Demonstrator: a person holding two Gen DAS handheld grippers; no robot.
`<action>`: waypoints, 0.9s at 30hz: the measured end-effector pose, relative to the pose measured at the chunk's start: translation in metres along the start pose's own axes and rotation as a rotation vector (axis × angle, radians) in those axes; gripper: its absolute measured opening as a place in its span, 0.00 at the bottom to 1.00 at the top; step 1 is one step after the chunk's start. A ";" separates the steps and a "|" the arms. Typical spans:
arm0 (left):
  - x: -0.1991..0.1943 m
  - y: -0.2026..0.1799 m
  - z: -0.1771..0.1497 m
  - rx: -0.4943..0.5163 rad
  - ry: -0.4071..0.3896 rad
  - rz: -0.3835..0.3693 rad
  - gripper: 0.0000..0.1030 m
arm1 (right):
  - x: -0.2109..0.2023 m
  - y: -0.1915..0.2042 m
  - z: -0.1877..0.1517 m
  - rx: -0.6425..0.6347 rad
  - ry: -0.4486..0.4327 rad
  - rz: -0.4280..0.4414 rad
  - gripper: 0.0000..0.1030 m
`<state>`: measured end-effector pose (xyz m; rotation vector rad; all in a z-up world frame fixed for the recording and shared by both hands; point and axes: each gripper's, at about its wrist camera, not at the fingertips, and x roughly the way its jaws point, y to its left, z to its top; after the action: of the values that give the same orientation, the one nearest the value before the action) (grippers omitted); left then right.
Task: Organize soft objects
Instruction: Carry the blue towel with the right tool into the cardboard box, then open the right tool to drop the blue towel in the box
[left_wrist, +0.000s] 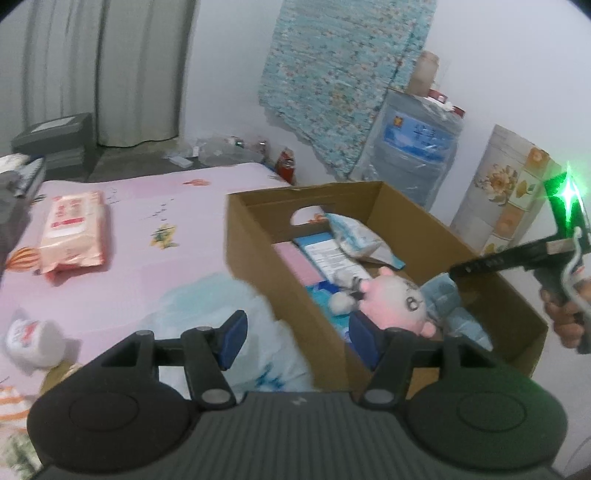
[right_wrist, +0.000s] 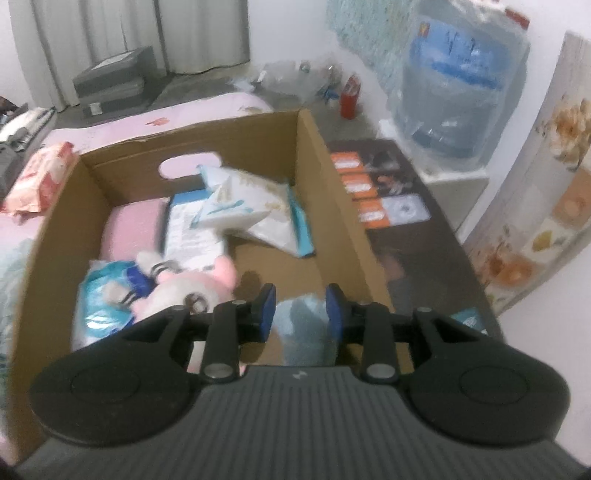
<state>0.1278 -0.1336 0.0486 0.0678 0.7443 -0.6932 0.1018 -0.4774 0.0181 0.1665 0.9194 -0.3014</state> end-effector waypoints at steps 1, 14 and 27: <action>-0.005 0.005 -0.003 -0.007 -0.001 0.010 0.61 | -0.003 0.001 -0.002 -0.007 0.027 0.015 0.35; -0.053 0.061 -0.052 -0.115 0.010 0.121 0.61 | 0.041 0.051 -0.030 -0.353 0.243 -0.173 0.48; -0.078 0.097 -0.090 -0.188 -0.003 0.205 0.61 | 0.047 0.060 -0.039 -0.392 0.185 -0.291 0.20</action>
<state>0.0909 0.0120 0.0144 -0.0284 0.7848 -0.4261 0.1183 -0.4184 -0.0423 -0.3081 1.1703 -0.3724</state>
